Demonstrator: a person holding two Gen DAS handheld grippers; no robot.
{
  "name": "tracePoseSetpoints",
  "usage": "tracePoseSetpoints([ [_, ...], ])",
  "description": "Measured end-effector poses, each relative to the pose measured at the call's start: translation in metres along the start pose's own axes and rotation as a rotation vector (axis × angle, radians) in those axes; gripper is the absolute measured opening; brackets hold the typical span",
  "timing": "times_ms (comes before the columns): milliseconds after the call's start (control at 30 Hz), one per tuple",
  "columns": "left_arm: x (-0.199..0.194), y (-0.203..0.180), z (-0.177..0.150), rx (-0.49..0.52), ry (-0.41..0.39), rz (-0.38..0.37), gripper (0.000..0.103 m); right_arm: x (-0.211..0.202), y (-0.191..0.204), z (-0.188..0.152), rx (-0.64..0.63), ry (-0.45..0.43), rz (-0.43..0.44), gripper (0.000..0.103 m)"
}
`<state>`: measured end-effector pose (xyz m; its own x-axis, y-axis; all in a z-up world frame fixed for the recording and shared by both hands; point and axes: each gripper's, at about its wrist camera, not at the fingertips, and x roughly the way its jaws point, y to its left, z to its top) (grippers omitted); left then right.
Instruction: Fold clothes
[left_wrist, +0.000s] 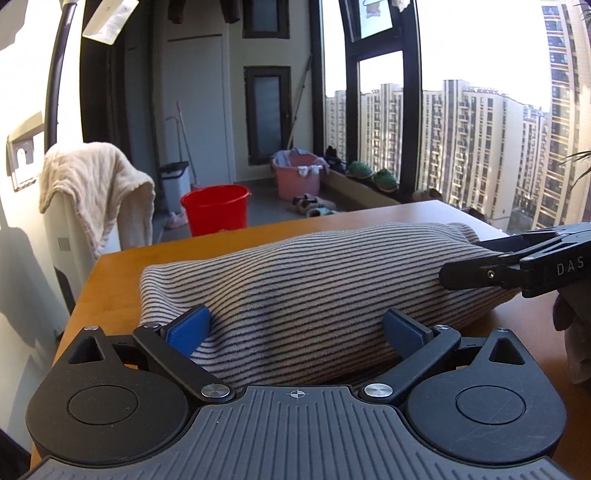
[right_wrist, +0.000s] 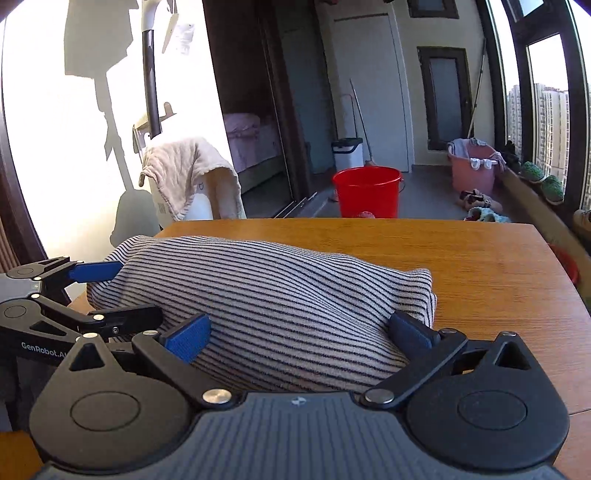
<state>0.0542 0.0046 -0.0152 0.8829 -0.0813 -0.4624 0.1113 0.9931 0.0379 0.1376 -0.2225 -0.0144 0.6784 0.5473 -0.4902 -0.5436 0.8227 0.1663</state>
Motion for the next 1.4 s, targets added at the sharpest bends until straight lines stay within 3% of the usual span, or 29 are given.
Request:
tracePoseSetpoints([
  [167,0.035,0.007,0.015,0.051,-0.008,0.020,0.103,0.034,-0.019,0.021,-0.009,0.026,-0.076,0.103],
  [300,0.049,0.001,0.019,0.094,0.017,0.055,0.103,0.052,-0.030,0.029,0.034,0.062,-0.087,0.103],
  [367,0.048,-0.002,0.018,0.112,0.019,0.070,0.103,0.049,-0.031,0.027,0.039,0.051,-0.089,0.103],
  [467,0.042,-0.005,0.014,0.116,-0.002,0.093,0.103,0.032,-0.016,0.019,-0.001,-0.019,-0.166,0.103],
  [600,0.029,-0.005,0.007,0.080,-0.011,0.125,0.103,0.011,0.002,0.005,-0.040,-0.039,-0.237,0.103],
  [767,0.010,-0.014,-0.001,0.079,-0.013,0.190,0.103,-0.016,0.013,-0.013,0.043,-0.031,-0.264,0.103],
  [1000,-0.031,-0.021,-0.017,-0.065,0.043,0.205,0.103,-0.049,0.037,-0.041,0.110,0.027,-0.275,0.103],
  [1133,-0.039,-0.025,-0.026,-0.115,0.181,0.249,0.103,-0.051,0.049,-0.052,0.146,0.146,-0.327,0.103],
  [1233,-0.048,-0.028,-0.037,-0.159,0.249,0.265,0.103,-0.057,0.060,-0.062,0.122,0.184,-0.358,0.103],
  [1400,-0.065,-0.030,-0.046,-0.194,0.255,0.250,0.103,-0.063,0.070,-0.070,0.088,0.198,-0.364,0.103],
])
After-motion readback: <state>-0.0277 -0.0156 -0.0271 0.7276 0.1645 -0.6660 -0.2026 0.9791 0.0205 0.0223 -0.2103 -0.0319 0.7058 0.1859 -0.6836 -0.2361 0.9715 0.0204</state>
